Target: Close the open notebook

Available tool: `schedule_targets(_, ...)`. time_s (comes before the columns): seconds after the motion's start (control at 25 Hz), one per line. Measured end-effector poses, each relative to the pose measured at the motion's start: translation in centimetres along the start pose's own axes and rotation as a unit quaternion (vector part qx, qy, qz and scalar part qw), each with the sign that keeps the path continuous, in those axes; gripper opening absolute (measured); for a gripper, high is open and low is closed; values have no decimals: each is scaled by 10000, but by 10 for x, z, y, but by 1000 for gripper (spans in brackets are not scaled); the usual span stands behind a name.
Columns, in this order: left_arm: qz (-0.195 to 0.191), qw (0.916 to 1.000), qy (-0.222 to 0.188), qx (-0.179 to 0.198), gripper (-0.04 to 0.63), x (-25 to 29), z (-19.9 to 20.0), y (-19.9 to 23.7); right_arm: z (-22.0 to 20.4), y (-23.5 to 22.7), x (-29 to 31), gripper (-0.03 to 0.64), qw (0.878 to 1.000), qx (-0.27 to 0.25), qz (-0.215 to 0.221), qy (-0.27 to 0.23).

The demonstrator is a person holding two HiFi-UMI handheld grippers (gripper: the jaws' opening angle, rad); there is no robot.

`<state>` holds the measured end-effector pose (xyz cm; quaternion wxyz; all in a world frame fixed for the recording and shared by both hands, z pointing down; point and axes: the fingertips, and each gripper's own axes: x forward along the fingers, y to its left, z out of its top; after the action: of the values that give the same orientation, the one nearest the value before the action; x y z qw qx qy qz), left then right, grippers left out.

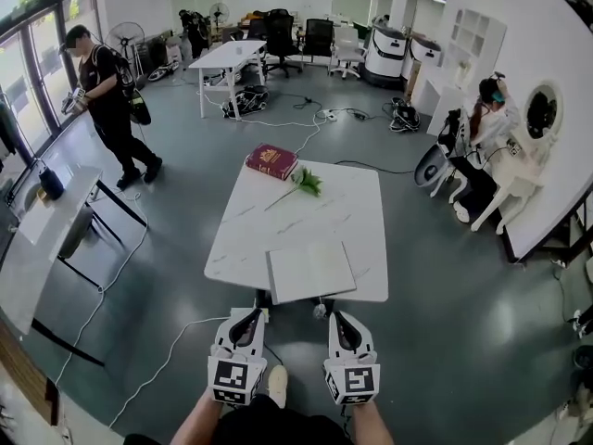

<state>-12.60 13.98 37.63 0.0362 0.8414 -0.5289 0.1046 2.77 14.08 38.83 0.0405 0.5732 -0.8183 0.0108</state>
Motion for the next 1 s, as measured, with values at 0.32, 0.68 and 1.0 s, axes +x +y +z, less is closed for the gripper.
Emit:
schedule_targets(0.32, 65, 9997, 153, -203, 25, 55, -8, 61, 0, 7, 87, 17, 9996, -86, 187, 189)
schedule_targets(0.68, 148, 9980, 384, -483, 25, 94, -41, 115, -26, 28, 158, 17, 9977, -206, 413, 489)
schedule_targets(1.0, 399, 9933, 736, -792, 25, 113, -91, 147, -75, 56, 207, 17, 9904, -447, 927, 919)
